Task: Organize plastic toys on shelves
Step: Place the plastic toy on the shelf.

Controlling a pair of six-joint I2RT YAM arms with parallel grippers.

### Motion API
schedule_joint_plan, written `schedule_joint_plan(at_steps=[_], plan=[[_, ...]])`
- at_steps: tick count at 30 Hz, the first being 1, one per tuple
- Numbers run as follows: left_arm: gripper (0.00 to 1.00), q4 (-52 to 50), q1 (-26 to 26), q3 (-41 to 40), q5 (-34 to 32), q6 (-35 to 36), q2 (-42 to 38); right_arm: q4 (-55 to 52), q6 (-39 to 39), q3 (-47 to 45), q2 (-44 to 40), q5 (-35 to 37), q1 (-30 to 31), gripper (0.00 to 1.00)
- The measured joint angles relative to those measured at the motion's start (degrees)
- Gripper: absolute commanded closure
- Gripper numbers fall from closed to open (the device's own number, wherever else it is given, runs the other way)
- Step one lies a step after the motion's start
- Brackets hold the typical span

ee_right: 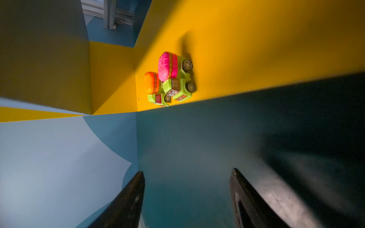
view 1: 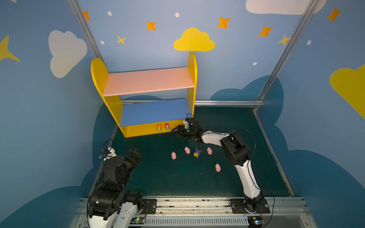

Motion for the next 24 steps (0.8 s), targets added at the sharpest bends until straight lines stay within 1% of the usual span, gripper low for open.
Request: schedule_joint_plan(at_steps=[4, 7, 10, 13, 17, 20, 24], plan=[[0.00, -0.63, 0.00, 0.00, 0.81, 0.46, -0.42, 1.99, -2.40, -2.08, -4.63, -0.57, 1.97, 0.33], [0.00, -0.94, 0.00, -0.37, 2.08, 0.63, -0.50, 2.56, -4.74, -3.54, -9.60, -1.03, 3.50, 0.33], [0.00, -0.98, 0.00, -2.47, 3.43, 0.61, -1.46, 1.36, -8.57, -6.16, -15.63, -0.87, 5.11, 0.32], [0.00, -1.14, 0.00, -5.01, 4.87, 0.59, -2.71, -0.09, -13.46, -11.43, -22.67, 0.79, 7.19, 0.32], [0.00, -0.61, -0.02, -7.10, 7.37, 0.35, -3.32, -4.04, -19.58, -21.57, -32.98, 6.47, 10.84, 0.32], [0.00, 0.63, -0.04, -8.87, 9.66, -0.22, -2.91, -9.57, -23.02, -28.89, -41.35, 11.85, 13.79, 0.32], [0.00, 3.26, -0.70, -12.39, 11.69, -1.53, -2.21, -19.08, -26.67, -34.36, -53.53, 20.04, 16.63, 0.29]])
